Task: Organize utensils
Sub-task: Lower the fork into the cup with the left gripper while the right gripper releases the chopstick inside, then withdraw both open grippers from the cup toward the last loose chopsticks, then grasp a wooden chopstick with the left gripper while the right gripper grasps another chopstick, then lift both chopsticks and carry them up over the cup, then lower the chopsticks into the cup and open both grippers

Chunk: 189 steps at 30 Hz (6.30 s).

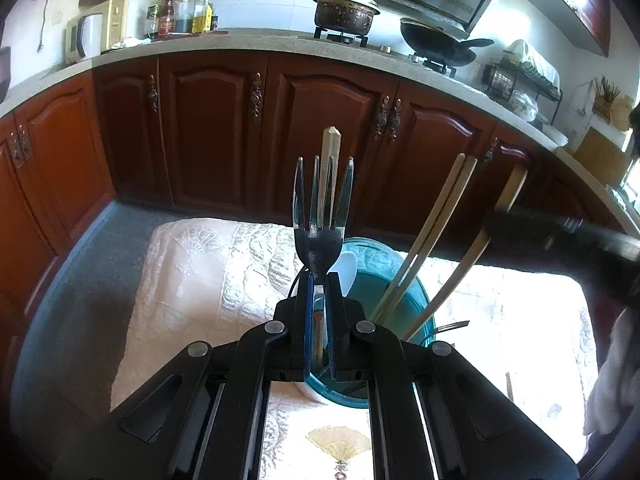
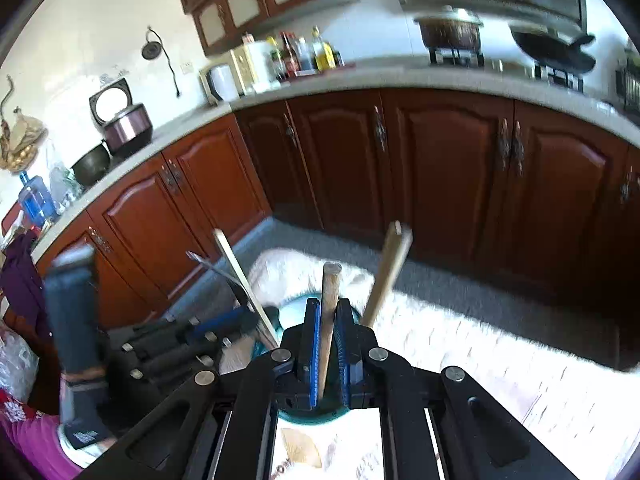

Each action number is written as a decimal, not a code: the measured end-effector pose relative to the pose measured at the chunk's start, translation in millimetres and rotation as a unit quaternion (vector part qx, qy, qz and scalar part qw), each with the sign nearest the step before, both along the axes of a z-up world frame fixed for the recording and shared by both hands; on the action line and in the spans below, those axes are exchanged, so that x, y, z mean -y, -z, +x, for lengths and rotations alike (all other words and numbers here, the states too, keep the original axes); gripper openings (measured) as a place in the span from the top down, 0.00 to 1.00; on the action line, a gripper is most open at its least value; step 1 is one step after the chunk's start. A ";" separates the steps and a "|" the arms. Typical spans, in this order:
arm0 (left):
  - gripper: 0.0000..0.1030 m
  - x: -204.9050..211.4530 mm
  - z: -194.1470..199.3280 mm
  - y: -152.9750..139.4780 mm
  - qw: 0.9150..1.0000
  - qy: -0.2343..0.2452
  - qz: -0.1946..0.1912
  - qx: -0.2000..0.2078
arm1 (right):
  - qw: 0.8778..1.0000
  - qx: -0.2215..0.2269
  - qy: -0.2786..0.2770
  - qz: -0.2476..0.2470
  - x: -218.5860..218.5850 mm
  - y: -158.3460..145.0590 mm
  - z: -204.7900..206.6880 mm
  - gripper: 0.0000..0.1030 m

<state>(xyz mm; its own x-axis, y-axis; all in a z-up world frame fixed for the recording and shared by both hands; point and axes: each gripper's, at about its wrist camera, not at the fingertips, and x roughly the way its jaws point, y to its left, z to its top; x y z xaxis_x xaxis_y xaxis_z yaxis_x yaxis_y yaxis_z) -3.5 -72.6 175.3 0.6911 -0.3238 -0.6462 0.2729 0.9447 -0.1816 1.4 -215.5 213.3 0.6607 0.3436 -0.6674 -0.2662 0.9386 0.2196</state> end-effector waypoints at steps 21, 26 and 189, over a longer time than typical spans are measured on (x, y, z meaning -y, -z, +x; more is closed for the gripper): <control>0.74 -3.5 -22.9 -11.9 1.000 0.010 -0.016 -0.010 | 0.996 -0.039 0.070 0.041 51.9 5.0 -29.5 0.66; 0.65 -5.3 -37.2 -16.8 1.000 0.008 -0.014 0.000 | 0.995 -0.040 0.081 0.052 60.6 2.3 -47.1 0.66; 0.96 -10.6 7.0 -32.1 0.999 -0.018 -0.023 0.044 | 0.997 0.004 0.055 0.044 23.5 -13.0 16.2 0.71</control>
